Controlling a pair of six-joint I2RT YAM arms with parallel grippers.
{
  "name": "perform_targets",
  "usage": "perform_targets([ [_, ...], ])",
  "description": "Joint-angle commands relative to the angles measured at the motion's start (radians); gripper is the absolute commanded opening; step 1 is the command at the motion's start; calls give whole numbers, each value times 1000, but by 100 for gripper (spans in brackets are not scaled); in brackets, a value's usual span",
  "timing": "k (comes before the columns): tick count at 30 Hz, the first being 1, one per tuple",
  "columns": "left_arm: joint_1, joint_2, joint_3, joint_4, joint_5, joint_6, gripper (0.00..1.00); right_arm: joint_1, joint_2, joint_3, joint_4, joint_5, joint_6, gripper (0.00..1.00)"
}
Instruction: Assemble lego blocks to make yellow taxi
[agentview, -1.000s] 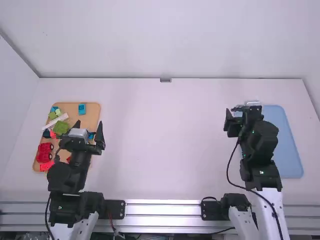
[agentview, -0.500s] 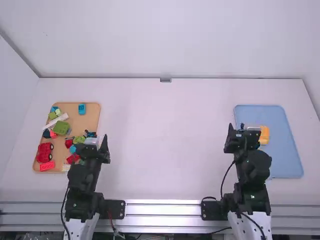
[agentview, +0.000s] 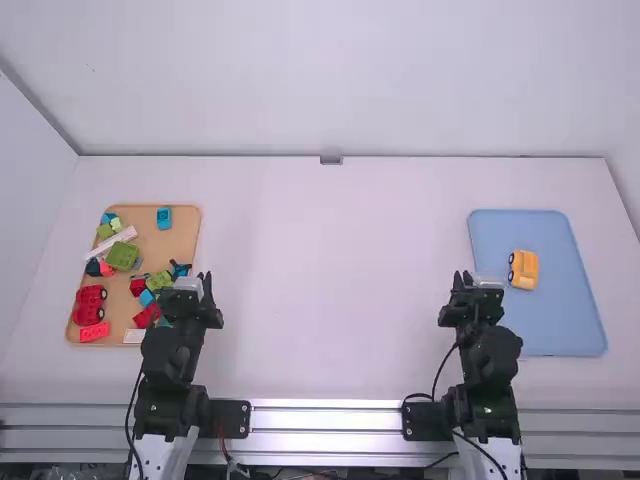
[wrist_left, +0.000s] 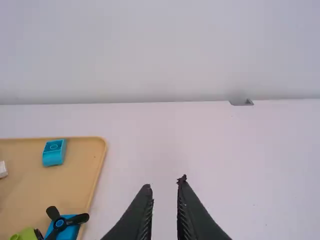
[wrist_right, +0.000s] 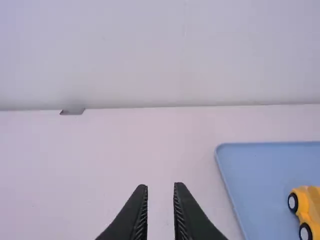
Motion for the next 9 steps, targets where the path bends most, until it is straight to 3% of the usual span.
perform_targets([
  [1,5,-10,-9,-5,-2,-6,10,2,-37,-33,4,2,4,11],
  [9,5,-10,-9,-5,-2,-6,1,2,-91,-59,4,2,4,2],
])
